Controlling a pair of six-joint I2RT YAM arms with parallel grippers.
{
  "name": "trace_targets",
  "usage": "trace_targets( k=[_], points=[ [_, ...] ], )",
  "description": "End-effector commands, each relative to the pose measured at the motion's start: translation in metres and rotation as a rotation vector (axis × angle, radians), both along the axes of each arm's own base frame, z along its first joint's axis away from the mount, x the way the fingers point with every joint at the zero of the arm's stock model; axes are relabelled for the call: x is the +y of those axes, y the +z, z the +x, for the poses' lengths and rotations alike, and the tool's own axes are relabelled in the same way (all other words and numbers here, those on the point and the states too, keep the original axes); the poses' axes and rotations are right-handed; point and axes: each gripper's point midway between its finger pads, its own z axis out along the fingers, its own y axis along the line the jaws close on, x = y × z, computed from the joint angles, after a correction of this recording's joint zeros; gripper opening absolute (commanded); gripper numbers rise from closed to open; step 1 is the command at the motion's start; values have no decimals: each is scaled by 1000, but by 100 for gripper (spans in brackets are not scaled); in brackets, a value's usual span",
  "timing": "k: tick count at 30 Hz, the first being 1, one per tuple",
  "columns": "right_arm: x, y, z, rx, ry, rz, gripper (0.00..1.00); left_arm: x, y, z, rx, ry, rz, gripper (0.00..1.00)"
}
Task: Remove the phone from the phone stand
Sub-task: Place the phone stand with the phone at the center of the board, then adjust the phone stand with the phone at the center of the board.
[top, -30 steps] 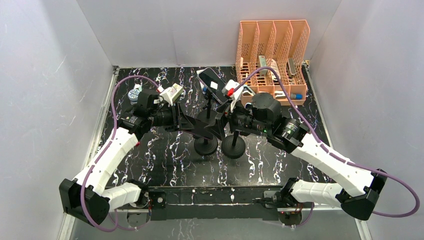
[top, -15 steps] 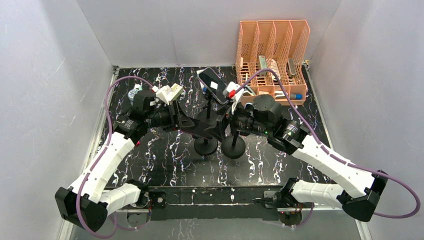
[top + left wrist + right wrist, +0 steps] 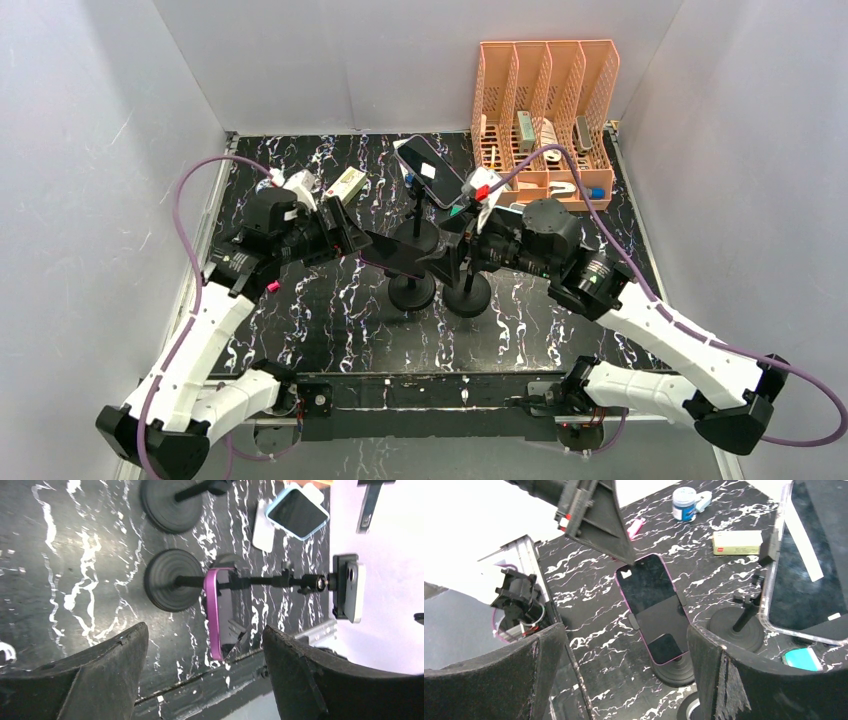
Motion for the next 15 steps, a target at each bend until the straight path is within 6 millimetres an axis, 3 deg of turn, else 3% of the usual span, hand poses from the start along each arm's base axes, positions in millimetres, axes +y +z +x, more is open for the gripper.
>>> trace_targets(
  k=[1, 4, 6, 8, 12, 15],
  points=[
    [-10, 25, 12, -54, -110, 122, 99, 39, 21, 7, -86, 171, 113, 81],
    [-19, 33, 25, -27, -213, 183, 99, 49, 26, 10, -155, 240, 108, 81],
    [-22, 33, 32, 6, -269, 193, 99, 48, 33, 9, -222, 221, 91, 81],
    [-20, 31, 32, 35, -271, 186, 99, 45, 27, 9, -198, 205, 95, 81],
    [-14, 35, 12, -14, -142, 184, 99, 11, 23, 3, -147, 56, -14, 81],
    [-16, 38, -1, -78, -67, 190, 99, -8, 31, -1, -168, -14, -123, 81]
  ],
)
